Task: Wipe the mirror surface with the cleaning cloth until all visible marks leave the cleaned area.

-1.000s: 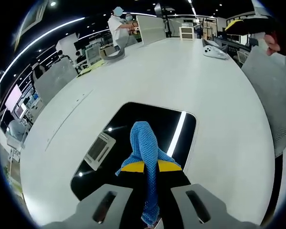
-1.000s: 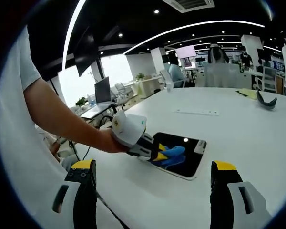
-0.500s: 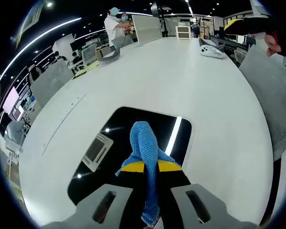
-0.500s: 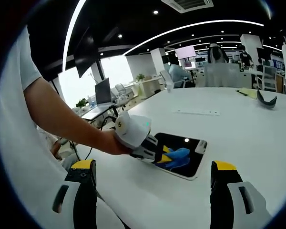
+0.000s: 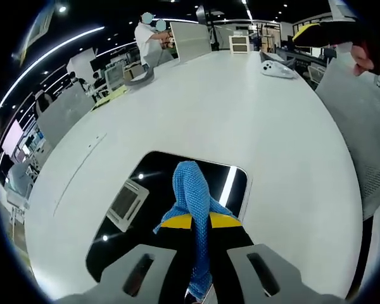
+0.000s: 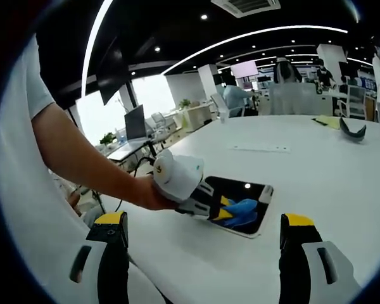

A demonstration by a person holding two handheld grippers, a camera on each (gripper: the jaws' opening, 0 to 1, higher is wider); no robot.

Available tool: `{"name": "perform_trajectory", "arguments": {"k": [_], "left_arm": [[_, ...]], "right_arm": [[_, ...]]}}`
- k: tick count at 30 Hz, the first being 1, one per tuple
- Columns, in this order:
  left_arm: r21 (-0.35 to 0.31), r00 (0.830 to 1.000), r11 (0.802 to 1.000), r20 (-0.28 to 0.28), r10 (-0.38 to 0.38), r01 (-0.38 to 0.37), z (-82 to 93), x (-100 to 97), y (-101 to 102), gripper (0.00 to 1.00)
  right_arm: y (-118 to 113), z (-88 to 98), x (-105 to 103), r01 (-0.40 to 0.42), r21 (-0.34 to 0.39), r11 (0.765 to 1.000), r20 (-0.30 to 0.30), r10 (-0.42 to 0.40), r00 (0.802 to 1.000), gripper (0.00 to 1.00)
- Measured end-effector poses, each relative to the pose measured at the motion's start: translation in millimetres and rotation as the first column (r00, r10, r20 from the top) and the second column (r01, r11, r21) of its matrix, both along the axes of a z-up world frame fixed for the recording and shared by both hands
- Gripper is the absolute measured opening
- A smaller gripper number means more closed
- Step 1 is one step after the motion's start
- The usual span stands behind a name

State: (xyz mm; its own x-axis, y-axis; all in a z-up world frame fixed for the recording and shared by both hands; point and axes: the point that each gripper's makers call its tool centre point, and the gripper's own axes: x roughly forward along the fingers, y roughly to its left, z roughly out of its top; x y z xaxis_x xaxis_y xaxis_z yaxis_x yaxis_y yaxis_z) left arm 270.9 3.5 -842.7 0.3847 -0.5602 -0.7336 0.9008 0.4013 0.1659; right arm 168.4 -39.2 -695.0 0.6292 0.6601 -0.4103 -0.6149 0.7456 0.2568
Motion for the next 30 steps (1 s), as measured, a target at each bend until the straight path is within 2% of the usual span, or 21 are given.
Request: {"name": "perform_trajectory", "arguments": {"k": [8,30], "left_arm": [[-0.009,1.0,1.0,-0.011,-0.022,0.022,-0.2,-1.4,-13,0.05],[-0.01,0.998,0.998,-0.017,-0.067,0.067,0.2,-5.5,-31,0.05]], "right_arm": [[-1,0.0,2,0.005,0.004,1.0,-0.002,-0.005,1.0,1.0],[-1,0.8,6,0.011,0.009,1.0,-0.004,-0.011,1.0,1.0]]}}
